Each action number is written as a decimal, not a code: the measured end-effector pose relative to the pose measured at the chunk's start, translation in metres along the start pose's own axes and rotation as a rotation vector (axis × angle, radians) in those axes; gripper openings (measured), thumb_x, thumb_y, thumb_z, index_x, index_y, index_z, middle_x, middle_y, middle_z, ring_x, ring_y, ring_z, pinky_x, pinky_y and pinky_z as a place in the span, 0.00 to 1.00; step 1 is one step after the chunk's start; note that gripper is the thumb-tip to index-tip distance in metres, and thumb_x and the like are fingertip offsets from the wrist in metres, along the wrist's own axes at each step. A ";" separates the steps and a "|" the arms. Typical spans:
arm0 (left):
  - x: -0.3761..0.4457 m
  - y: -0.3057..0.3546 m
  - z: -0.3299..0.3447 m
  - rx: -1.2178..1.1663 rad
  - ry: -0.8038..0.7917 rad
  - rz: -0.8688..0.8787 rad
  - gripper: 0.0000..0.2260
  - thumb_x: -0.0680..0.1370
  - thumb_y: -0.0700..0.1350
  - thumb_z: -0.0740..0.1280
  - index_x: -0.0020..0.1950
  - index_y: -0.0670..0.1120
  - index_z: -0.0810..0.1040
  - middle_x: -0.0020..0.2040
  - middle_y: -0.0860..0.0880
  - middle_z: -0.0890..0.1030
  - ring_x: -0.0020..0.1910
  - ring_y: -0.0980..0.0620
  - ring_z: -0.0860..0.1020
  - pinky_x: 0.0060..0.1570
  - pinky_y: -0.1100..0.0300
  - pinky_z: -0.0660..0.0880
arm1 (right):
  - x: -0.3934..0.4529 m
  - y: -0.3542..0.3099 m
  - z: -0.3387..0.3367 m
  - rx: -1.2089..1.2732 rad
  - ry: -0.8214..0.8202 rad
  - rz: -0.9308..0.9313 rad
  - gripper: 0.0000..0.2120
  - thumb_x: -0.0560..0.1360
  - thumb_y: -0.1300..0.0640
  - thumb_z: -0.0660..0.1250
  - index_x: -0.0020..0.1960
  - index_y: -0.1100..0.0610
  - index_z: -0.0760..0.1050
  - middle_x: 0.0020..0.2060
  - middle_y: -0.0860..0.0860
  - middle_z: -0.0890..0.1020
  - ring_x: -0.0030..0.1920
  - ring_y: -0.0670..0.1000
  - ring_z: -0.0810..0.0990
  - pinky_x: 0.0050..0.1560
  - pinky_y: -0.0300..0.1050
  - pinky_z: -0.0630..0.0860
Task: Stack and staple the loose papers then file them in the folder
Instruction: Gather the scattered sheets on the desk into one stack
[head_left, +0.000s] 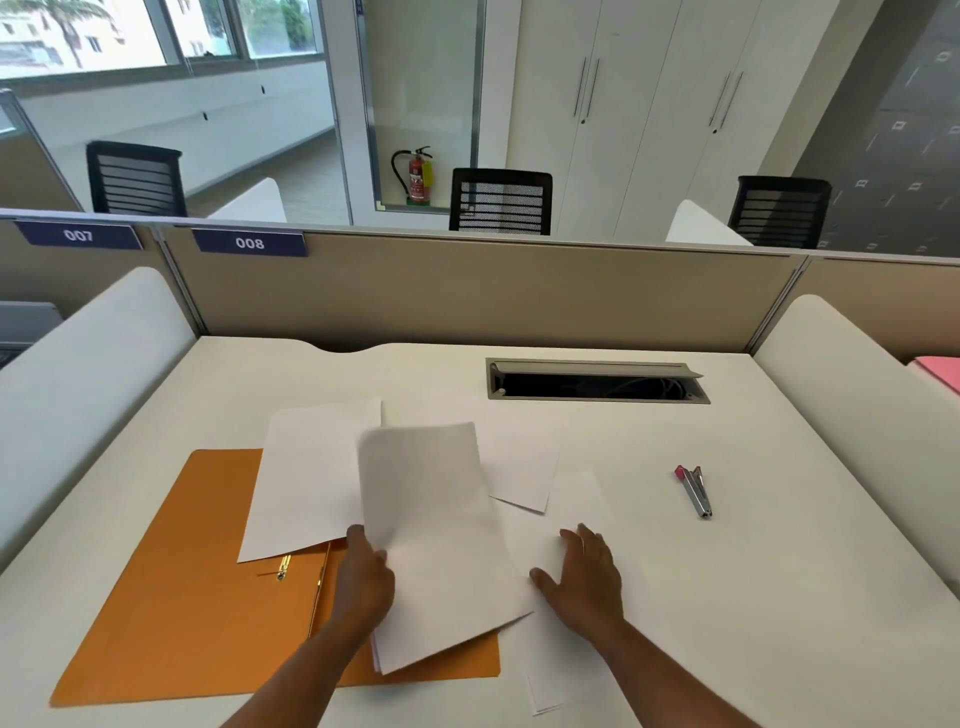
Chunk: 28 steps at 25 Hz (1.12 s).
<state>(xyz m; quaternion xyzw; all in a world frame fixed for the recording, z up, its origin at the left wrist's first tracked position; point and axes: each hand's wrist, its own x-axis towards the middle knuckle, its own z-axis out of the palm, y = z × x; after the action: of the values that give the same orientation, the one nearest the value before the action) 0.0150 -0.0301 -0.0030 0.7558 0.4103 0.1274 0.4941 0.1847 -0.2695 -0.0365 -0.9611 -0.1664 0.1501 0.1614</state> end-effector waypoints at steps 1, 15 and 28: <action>-0.001 -0.005 0.000 -0.023 -0.019 -0.030 0.14 0.80 0.32 0.57 0.62 0.46 0.65 0.55 0.45 0.76 0.49 0.50 0.77 0.41 0.57 0.75 | 0.001 0.001 0.002 -0.018 0.027 -0.010 0.37 0.77 0.36 0.63 0.79 0.51 0.58 0.82 0.50 0.55 0.82 0.55 0.52 0.78 0.53 0.58; 0.002 -0.023 0.007 -0.117 -0.112 -0.255 0.17 0.82 0.39 0.56 0.71 0.48 0.63 0.56 0.52 0.73 0.54 0.49 0.75 0.47 0.55 0.73 | 0.084 -0.038 -0.032 -0.311 0.045 -0.367 0.25 0.84 0.51 0.60 0.79 0.53 0.60 0.75 0.51 0.70 0.73 0.54 0.71 0.69 0.47 0.68; 0.000 -0.020 0.001 -0.153 -0.183 -0.317 0.17 0.81 0.37 0.56 0.70 0.46 0.64 0.57 0.50 0.75 0.52 0.51 0.76 0.44 0.56 0.75 | 0.023 -0.045 -0.040 0.269 0.604 -0.367 0.05 0.79 0.59 0.68 0.50 0.56 0.83 0.41 0.50 0.86 0.39 0.53 0.84 0.37 0.45 0.81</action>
<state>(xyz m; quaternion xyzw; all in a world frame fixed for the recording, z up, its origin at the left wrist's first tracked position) 0.0058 -0.0279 -0.0202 0.6505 0.4668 0.0095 0.5991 0.2068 -0.2313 0.0106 -0.8864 -0.2596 -0.1509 0.3523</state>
